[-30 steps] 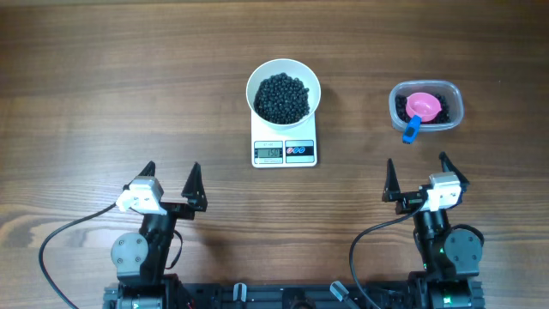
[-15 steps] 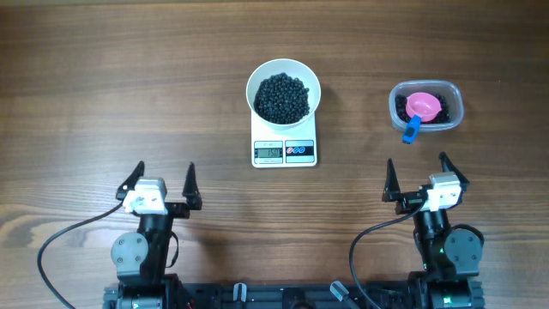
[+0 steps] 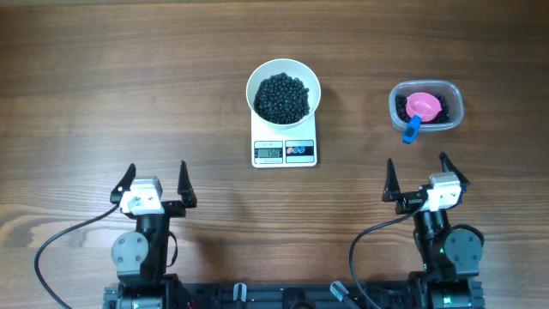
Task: Scoop item into bowl and weigh 150g on scale
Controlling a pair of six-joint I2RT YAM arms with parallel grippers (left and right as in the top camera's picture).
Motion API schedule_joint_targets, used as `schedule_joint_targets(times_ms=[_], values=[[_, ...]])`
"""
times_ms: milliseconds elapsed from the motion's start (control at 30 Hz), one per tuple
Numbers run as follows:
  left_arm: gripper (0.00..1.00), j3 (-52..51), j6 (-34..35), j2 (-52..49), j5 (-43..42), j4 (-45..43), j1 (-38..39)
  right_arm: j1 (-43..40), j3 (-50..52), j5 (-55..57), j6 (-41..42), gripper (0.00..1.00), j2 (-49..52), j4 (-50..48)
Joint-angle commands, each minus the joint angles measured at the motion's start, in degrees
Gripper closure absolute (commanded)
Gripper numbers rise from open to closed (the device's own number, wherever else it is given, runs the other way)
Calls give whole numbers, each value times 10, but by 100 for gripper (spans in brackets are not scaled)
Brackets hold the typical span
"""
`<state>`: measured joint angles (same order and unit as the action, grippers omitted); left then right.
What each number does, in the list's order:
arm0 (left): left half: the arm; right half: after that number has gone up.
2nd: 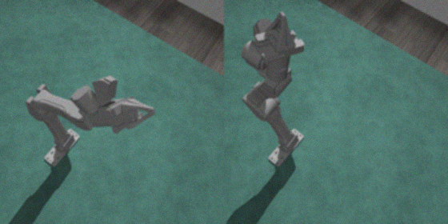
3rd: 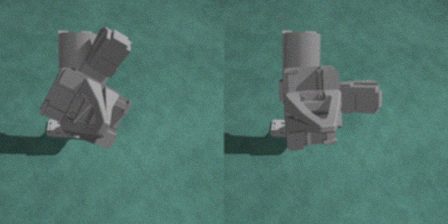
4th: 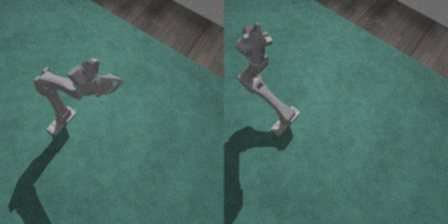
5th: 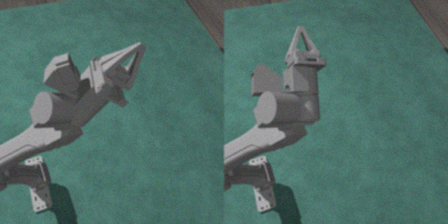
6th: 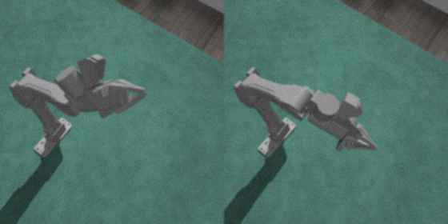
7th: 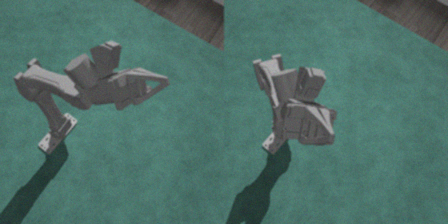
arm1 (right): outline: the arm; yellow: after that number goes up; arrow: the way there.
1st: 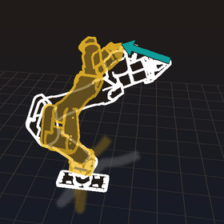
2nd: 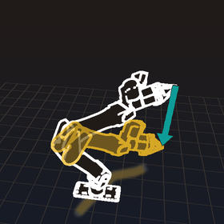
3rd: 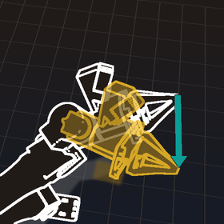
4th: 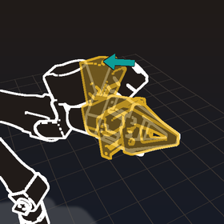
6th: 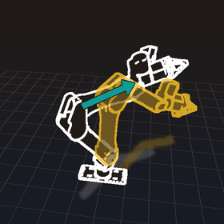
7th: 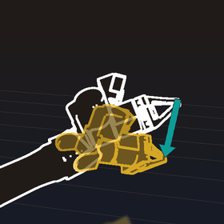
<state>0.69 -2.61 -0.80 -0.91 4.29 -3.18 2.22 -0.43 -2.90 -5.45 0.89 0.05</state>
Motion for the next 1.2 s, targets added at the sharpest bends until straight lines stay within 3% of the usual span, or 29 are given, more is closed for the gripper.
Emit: schedule_joint_targets(times_ms=[0,300,433,1167], values=[[0,-4,16,4,4,2,-1,2,1,3,-4,0,-7,-1],[0,-4,13,4,3,2,-1,2,1,3,-5,0,-7,-1],[0,-4,-19,4,2,2,-1,2,1,3,-4,0,-7,-1],[0,-4,-19,4,6,1,-1,2,1,3,-5,0,-7,-1]])
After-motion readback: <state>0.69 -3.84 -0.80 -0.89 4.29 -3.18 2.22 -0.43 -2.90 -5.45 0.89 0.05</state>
